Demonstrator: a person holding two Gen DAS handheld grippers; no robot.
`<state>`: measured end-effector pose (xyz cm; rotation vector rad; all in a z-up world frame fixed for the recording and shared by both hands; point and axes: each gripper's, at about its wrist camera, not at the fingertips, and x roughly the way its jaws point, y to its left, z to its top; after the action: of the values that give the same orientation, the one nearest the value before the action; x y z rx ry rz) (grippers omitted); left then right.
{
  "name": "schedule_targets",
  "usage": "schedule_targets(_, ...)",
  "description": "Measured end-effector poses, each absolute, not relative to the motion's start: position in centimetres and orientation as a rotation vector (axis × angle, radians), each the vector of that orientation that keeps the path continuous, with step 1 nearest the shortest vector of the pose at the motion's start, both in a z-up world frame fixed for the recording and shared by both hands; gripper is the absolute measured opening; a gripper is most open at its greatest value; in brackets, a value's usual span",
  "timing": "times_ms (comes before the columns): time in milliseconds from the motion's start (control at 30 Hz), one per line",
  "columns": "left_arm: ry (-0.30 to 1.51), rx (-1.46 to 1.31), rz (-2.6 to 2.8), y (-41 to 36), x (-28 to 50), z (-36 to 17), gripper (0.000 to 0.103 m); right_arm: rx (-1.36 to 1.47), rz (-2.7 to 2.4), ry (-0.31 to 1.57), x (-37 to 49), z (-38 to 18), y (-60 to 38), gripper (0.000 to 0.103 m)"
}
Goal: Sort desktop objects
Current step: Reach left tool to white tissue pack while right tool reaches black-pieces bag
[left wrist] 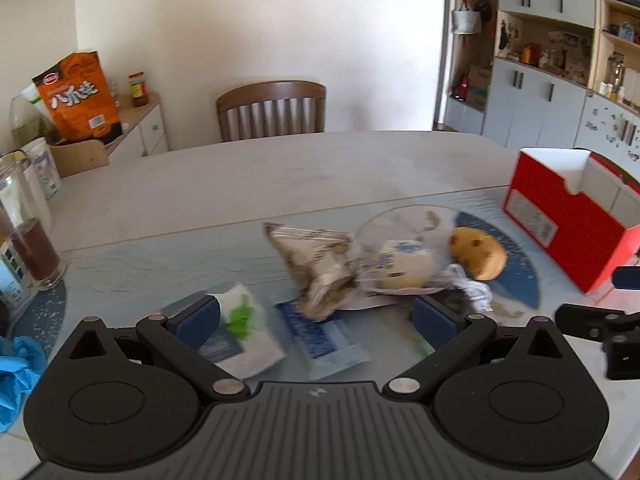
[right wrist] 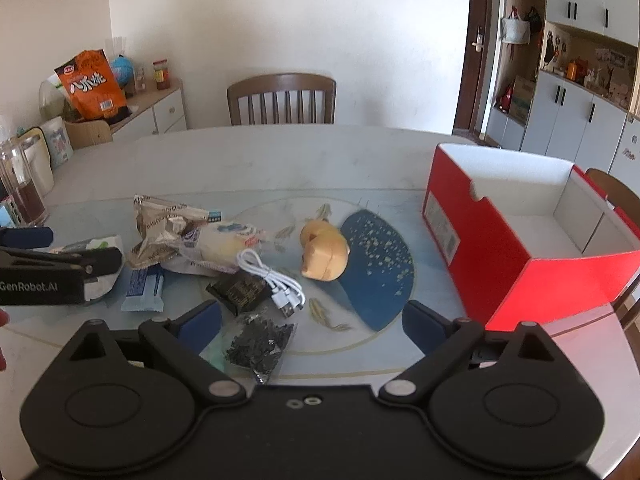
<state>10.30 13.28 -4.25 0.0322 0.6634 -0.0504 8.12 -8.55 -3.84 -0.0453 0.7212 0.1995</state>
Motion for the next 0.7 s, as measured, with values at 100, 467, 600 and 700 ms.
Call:
schedule_targets(100, 0.643, 0.061, -0.056, 14.7, 10.6, -4.8, 0.103, -0.044, 0.206, 0.734, 8.5, -4.2, -7.9, 0.097)
schedule_targets(467, 0.672, 0.113, -0.119, 21.2, 12.7, -7.6, 0.103, -0.066, 0.206, 0.779, 9.8, -5.4, -6.0, 0.096)
schedule_targets(600, 0.681, 0.14, -0.182, 23.1, 13.5, -8.7, 0.103, -0.074, 0.206, 0.79, 10.2, -5.6, -5.5, 0.096)
schedule_targets(700, 0.722, 0.126, -0.249, 24.3, 14.2, -9.8, 0.103, -0.083, 0.21, 0.797, 10.4, -5.8, -5.1, 0.096)
